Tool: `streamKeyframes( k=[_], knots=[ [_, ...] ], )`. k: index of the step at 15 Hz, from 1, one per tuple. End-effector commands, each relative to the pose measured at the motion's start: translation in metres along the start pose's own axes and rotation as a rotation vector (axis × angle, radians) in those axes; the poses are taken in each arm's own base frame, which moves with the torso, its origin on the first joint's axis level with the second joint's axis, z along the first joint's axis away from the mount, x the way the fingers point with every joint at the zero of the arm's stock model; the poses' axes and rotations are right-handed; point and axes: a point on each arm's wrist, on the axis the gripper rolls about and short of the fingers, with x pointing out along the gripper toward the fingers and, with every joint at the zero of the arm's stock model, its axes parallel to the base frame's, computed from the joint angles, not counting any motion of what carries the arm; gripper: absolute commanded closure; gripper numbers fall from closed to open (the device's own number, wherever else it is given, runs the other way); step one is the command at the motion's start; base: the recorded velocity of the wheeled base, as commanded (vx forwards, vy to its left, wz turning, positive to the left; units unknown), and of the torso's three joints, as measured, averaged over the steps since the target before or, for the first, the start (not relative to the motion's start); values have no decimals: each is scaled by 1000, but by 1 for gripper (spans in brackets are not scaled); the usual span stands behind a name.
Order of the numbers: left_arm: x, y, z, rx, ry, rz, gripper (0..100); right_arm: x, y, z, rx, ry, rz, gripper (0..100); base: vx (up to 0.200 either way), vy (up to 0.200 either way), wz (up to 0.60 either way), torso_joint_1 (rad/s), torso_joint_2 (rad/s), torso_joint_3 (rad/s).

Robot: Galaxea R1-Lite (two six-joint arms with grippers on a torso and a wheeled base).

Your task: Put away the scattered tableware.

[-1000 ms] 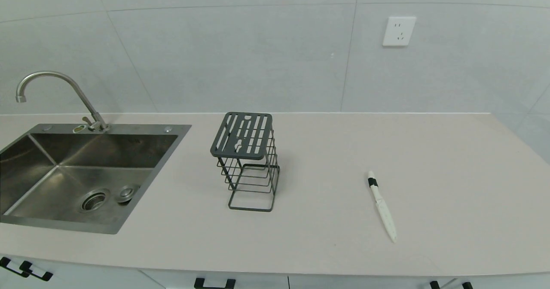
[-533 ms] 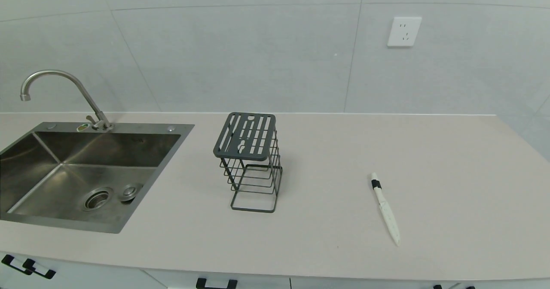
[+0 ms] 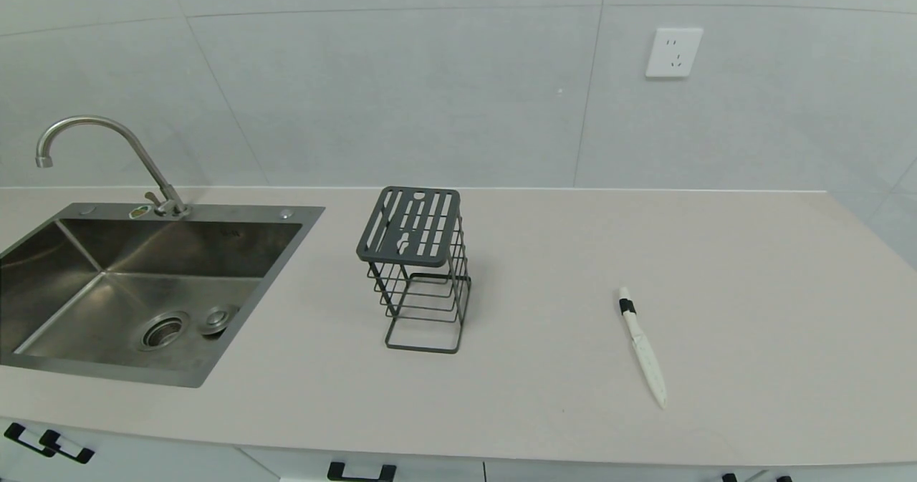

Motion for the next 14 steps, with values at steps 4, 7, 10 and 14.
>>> streamKeyframes(
  k=[4,7,10,14],
  knots=[
    [0,0,0,0,1,1,0,0,0,0,-1,1,-1,0,0,0,0,0,0,0],
    [0,0,0,0,1,1,0,0,0,0,-1,1,-1,0,0,0,0,0,0,0],
    [0,0,0,1,1,1,0,0,0,0,-1,1,-1,0,0,0,0,0,0,0],
    [0,0,0,1,2,1,0,0,0,0,-3,1,-1,0,0,0,0,0,0,0]
  ],
)
